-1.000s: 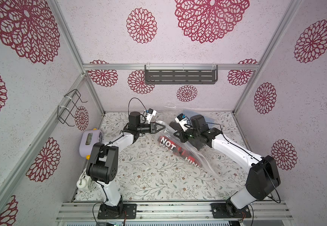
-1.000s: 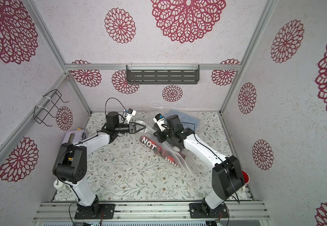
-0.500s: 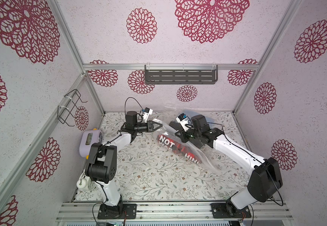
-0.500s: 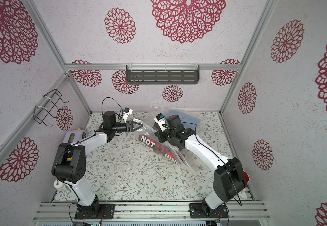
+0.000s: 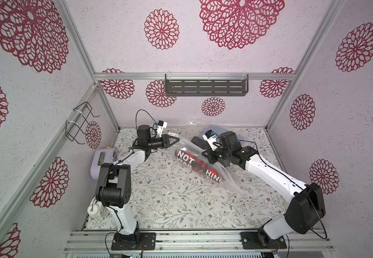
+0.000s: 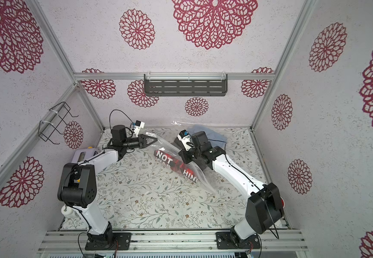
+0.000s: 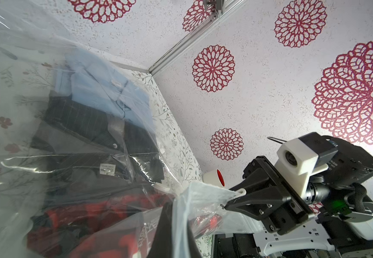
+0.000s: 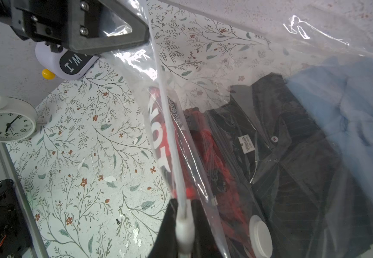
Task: Place the folded shirt into the vacuum bag
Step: Close the vacuum bag at the center of the board.
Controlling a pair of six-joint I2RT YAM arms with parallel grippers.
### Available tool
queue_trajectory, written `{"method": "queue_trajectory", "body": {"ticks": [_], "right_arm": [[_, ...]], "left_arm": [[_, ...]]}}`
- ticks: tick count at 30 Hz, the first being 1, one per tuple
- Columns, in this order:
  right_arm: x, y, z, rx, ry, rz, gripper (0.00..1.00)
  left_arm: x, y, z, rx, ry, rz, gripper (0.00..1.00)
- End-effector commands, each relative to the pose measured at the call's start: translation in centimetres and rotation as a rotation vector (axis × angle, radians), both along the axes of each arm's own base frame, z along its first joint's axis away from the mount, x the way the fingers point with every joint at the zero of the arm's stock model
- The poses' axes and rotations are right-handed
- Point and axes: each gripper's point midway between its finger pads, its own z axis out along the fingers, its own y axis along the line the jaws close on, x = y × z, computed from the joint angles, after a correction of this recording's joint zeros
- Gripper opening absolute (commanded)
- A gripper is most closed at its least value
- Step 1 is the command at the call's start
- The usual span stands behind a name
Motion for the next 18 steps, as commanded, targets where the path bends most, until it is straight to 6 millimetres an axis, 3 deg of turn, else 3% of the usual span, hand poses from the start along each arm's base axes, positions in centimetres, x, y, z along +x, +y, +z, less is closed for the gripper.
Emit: {"method": "queue_trajectory", "body": {"ticks": [1,18], "right_arm": [[-2.8,-5.1,-2.2,-0.161,0.124,-0.097,0.0],[-3.5,-6.6,-3.2,-0.209,0.156,-0.152,0.0]], "left_arm": [[6.9,10.3,0.5,0.052,-0.038,0.41,0.0],[9.1,14.5,-0.9,0.011,0.044,0.522,0.0]]}}
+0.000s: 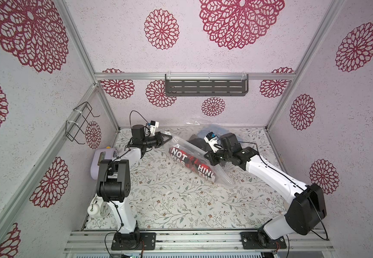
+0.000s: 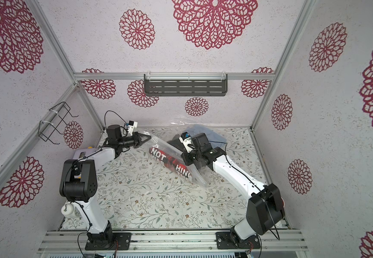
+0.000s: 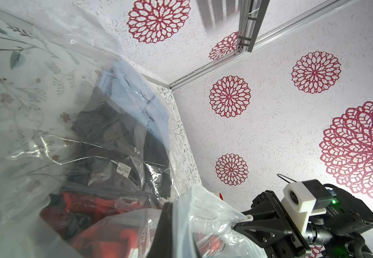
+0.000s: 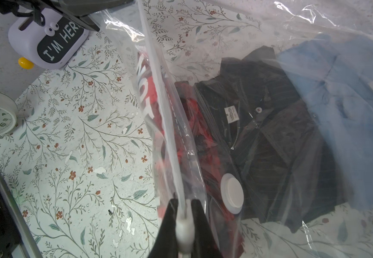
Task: Place the folded shirt into the vacuum bag
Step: Close the vacuum bag at the center of the board.
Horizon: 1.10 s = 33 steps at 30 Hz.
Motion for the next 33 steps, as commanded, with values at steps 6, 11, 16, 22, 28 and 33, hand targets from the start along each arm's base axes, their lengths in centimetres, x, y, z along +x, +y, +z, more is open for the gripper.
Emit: {"method": "queue_trajectory", "body": {"ticks": [6,11,16,22,28,33], "right_arm": [[-3.6,-6.1,-2.1,-0.172,0.147,-0.142,0.0],[-4.3,-6.8,-2.1,-0.178,0.158,-0.163,0.0],[-5.3,-7.2,-2.6,-0.179,0.183,-0.171,0.0],[-6.1,-7.7,-3.0,-0.179,0.201,-0.179,0.0],[-6.7,-8.1,-3.1,-0.185,0.208,-0.182,0.0],[-7.1,-8.3,-3.3,-0.187,0.216,-0.181,0.0]], "left_arm": [[5.9,10.9,1.3,0.077,-0.071,0.393,0.0],[6.3,11.6,1.5,0.071,-0.069,0.411,0.0],[7.1,12.9,-0.4,0.065,-0.024,0.441,0.0],[7.6,14.5,-1.0,0.048,-0.002,0.474,0.0],[8.1,15.9,-1.8,0.029,0.02,0.508,0.0],[8.2,16.8,-2.4,0.028,0.033,0.523,0.0]]}}
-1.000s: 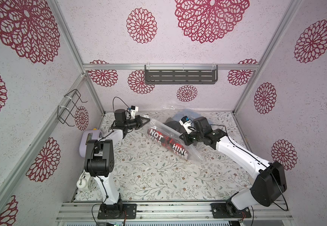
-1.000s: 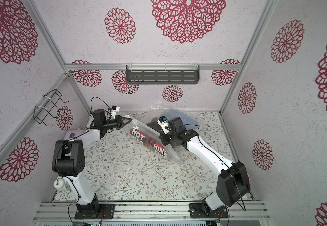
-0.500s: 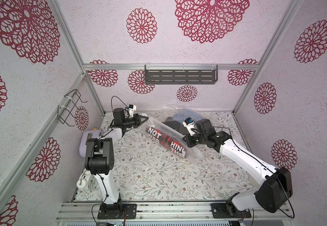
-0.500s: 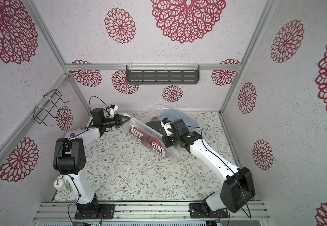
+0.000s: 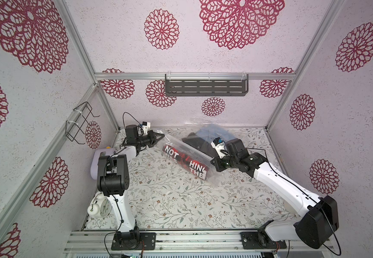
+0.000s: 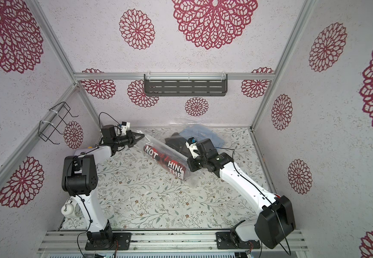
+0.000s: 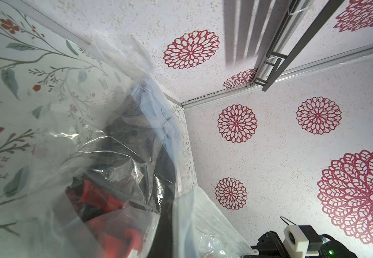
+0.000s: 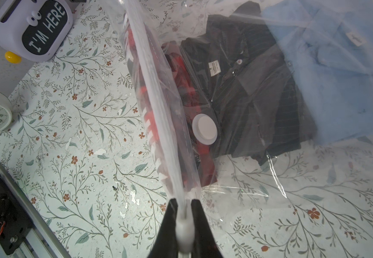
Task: Place the folded shirt into the vacuum bag
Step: Close the vacuum bag at the center of the board.
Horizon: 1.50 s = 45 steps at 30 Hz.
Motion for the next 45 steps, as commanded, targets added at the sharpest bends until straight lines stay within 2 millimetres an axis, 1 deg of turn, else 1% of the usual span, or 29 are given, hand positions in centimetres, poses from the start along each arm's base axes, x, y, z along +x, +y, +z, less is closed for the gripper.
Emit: {"method": "queue_trajectory", "body": {"ticks": [1,14,21,39,45], "right_arm": [[-3.9,-5.3,-2.7,-0.164,0.156,-0.095,0.0],[-5.0,-5.8,-3.2,-0.152,0.172,-0.102,0.0],[-5.7,-6.1,-3.2,-0.143,0.176,-0.104,0.0],[-6.9,-6.5,-3.0,-0.127,0.184,-0.104,0.0],[-6.6,-5.6,-2.8,-0.086,0.183,-0.086,0.0]], "left_arm": [[4.8,12.0,0.2,0.098,-0.057,0.406,0.0],[4.7,13.6,-0.9,0.093,-0.028,0.442,0.0],[4.7,13.9,-1.1,0.09,-0.024,0.448,0.0],[4.7,13.9,-1.6,0.086,-0.013,0.449,0.0],[4.5,13.3,-1.1,0.073,-0.025,0.426,0.0]]}}
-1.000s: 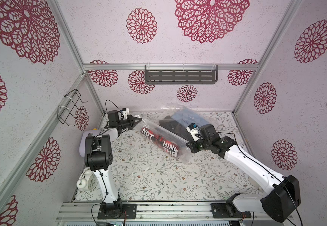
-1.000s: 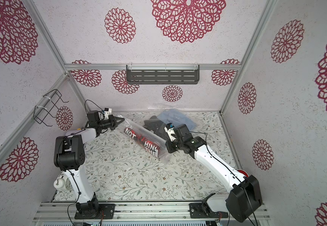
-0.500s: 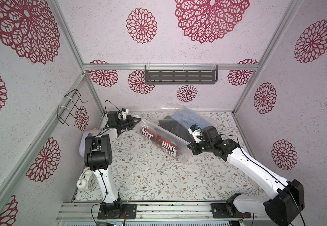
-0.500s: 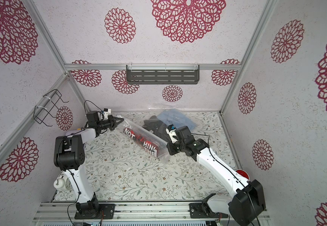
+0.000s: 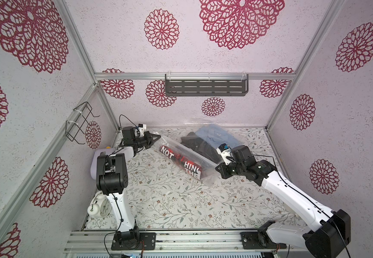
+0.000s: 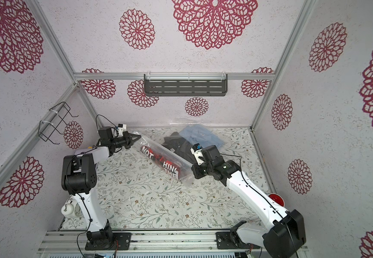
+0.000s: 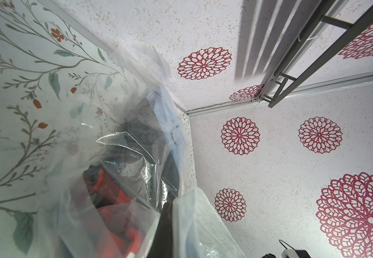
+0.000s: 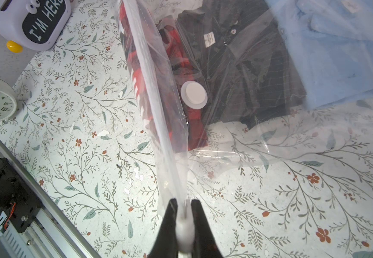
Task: Place the folded shirt into the vacuum bag
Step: Close the vacuum bag at the center of the board.
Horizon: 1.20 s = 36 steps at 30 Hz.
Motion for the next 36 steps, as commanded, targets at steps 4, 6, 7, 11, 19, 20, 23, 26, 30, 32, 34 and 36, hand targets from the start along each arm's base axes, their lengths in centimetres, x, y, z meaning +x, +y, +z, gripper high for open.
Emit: {"method": "queue_trajectory", "body": {"ticks": [4,6,7,11,19,20,23,26,30,32,34,36], "right_arm": [[-2.8,-1.8,-1.6,-0.021,0.141,-0.029,0.01],[-2.6,-0.9,-0.8,0.026,0.126,-0.008,0.06],[-2.4,-0.5,-0.3,0.047,0.116,0.001,0.12],[-2.0,0.9,1.9,0.126,0.081,0.032,0.37],[-0.7,1.4,6.1,0.205,-0.025,0.024,0.73],[-0.1,1.4,6.2,0.198,-0.034,0.008,0.74],[2.0,1.4,5.6,0.17,-0.044,-0.036,0.74],[4.6,1.8,4.8,0.157,-0.049,-0.07,0.74],[8.1,2.6,3.7,0.178,-0.045,-0.096,0.74],[9.8,3.2,3.2,0.205,-0.041,-0.097,0.74],[11.3,3.8,2.6,0.223,-0.037,-0.103,0.74],[12.9,4.3,1.9,0.242,-0.026,-0.11,0.73]], "left_arm": [[3.1,9.1,1.2,0.086,-0.086,0.307,0.0],[2.5,8.3,1.4,0.088,-0.094,0.285,0.0],[2.1,7.8,1.6,0.091,-0.1,0.273,0.0],[0.7,6.1,1.8,0.096,-0.102,0.233,0.0],[-2.2,5.2,2.6,0.135,-0.093,0.212,0.0],[-2.6,5.2,2.6,0.141,-0.087,0.215,0.0],[-3.8,5.3,2.7,0.165,-0.067,0.231,0.05],[-5.0,5.9,3.1,0.219,-0.042,0.259,0.27],[-6.9,7.2,4.1,0.313,-0.01,0.315,0.47],[-8.0,8.3,4.6,0.366,0.011,0.36,0.55],[-9.0,9.3,5.3,0.418,0.026,0.403,0.59],[-10.2,10.3,5.9,0.476,0.048,0.446,0.64]]}}
